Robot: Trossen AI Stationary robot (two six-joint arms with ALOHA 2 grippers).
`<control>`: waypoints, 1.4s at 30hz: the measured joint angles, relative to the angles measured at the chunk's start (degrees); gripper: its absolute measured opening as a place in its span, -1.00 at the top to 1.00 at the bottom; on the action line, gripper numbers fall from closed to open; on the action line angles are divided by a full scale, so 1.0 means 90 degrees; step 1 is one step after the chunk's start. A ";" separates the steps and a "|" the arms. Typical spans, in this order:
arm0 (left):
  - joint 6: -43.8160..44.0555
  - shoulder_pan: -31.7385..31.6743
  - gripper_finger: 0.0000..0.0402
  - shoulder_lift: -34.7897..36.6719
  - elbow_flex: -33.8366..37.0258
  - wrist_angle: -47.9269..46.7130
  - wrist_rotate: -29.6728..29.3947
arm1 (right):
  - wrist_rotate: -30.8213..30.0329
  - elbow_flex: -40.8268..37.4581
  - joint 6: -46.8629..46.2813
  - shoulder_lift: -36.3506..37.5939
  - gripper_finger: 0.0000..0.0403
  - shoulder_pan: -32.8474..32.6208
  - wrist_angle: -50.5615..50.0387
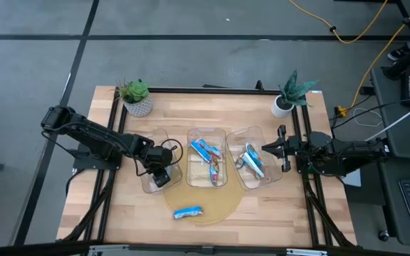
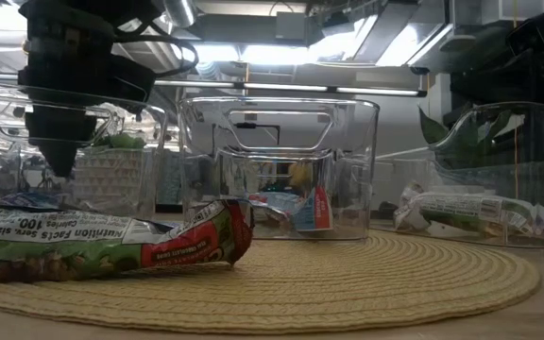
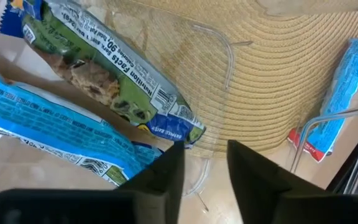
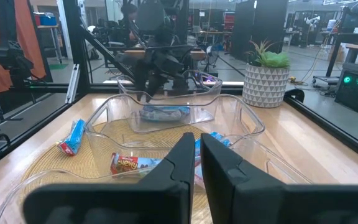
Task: Pick and place Granola Bars by type
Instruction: Put the red granola bar into the middle transparent bin
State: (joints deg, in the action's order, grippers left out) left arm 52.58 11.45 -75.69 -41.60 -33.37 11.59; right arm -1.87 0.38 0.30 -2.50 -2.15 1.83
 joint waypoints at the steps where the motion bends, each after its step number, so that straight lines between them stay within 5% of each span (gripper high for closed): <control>1: 0.0007 -0.0001 0.41 0.0001 0.0000 0.0001 0.0011 | 0.0000 0.0000 0.0000 -0.0002 0.85 0.0000 0.0000; 8: 0.0097 0.0000 0.26 0.0006 0.0000 0.0005 0.0006 | 0.0000 0.0000 0.0000 -0.0002 0.85 0.0000 0.0000; 20: 0.0520 -0.0001 0.36 0.0170 0.0000 0.0009 -0.0176 | 0.0000 0.0002 0.0000 0.0000 0.85 0.0000 0.0000; 42: 0.0062 0.0446 0.41 0.2528 -0.0505 0.0074 -0.1441 | 0.0000 0.0001 0.0000 0.0000 0.85 0.0000 0.0002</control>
State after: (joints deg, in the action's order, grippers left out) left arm 53.14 15.46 -52.94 -46.15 -32.71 -1.38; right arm -1.87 0.39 0.30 -2.50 -2.15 1.85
